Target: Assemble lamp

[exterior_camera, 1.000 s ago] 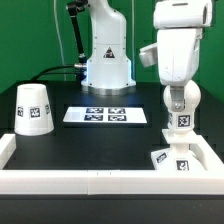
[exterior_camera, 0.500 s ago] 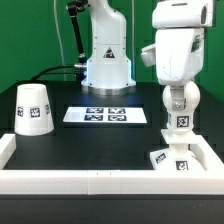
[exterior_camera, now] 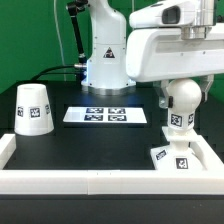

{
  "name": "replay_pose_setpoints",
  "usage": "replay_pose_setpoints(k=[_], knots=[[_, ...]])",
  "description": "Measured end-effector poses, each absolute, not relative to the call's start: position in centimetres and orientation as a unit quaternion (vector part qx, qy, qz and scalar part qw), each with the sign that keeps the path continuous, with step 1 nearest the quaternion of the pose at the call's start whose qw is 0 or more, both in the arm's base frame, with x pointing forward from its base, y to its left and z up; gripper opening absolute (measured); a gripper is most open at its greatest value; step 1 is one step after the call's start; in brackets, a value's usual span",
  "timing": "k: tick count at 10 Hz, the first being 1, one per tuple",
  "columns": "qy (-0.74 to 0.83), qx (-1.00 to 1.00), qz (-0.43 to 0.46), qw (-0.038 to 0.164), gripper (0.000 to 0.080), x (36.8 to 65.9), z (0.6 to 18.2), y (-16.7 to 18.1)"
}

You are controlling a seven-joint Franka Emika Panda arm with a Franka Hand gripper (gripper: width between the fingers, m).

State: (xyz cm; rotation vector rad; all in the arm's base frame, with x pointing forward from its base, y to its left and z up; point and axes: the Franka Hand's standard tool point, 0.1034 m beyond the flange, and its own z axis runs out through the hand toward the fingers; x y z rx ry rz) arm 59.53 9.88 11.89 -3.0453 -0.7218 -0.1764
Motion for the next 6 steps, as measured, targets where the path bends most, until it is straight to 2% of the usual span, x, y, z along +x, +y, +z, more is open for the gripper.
replay_pose_setpoints(k=[6], knots=[[-0.047,-0.997,-0.056,0.012,0.0579,59.68,11.95,9.23]])
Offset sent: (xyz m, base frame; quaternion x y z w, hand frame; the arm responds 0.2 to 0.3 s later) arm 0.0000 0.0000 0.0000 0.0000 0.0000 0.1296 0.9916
